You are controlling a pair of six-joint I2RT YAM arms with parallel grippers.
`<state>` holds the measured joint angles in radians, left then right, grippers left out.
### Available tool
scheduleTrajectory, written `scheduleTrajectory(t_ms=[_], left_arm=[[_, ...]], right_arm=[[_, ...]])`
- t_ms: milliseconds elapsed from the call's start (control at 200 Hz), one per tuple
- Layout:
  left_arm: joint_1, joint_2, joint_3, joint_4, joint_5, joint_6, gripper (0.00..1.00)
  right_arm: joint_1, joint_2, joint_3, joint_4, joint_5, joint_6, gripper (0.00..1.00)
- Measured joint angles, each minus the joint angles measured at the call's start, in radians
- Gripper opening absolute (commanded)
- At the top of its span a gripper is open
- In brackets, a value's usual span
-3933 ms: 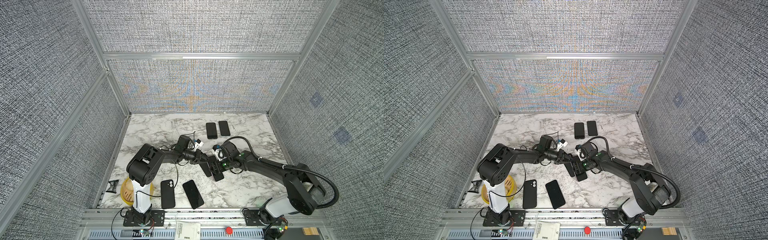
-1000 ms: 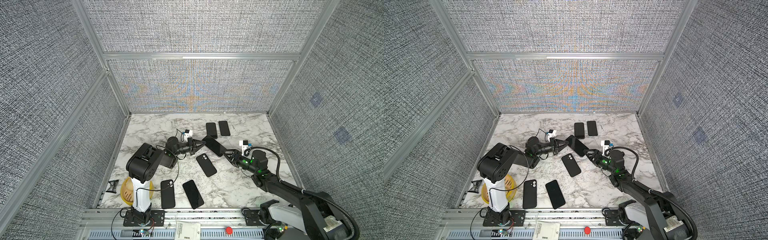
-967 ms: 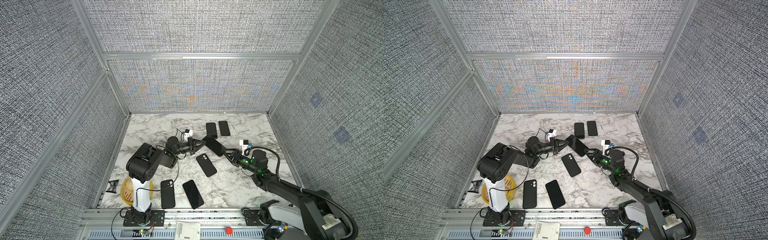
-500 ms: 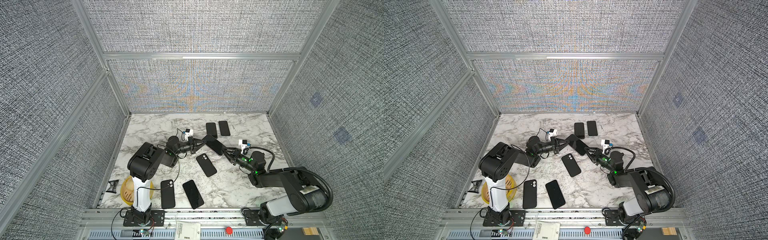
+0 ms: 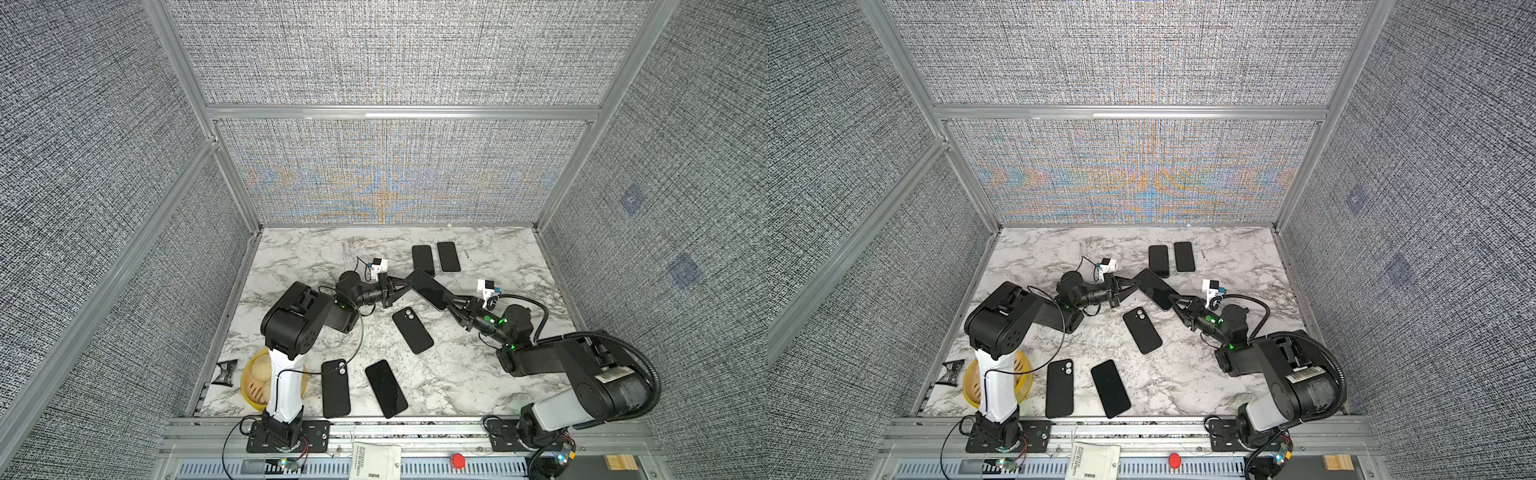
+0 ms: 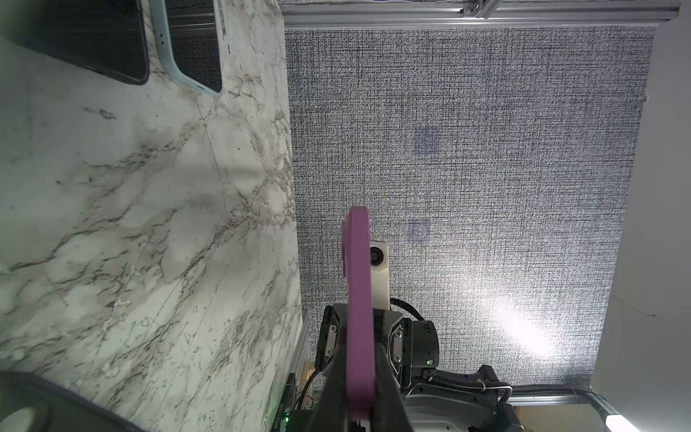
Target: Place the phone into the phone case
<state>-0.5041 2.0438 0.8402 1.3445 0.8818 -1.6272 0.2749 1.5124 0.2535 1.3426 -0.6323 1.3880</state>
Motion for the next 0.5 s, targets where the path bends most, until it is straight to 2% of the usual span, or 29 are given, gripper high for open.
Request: scheduleTrajectory(t_ms=[185,500], left_arm=[[0.0,0.004,0.0,0.0,-0.003,0.0,0.0],[-0.001,0.004,-0.01,0.009,-0.015,-0.003,0.0]], right_arm=[[0.0,0.0,-0.01,0.0,0.0,0.0,0.34],[0.001,0.0,0.003,-0.013,0.001,-0.004,0.21]])
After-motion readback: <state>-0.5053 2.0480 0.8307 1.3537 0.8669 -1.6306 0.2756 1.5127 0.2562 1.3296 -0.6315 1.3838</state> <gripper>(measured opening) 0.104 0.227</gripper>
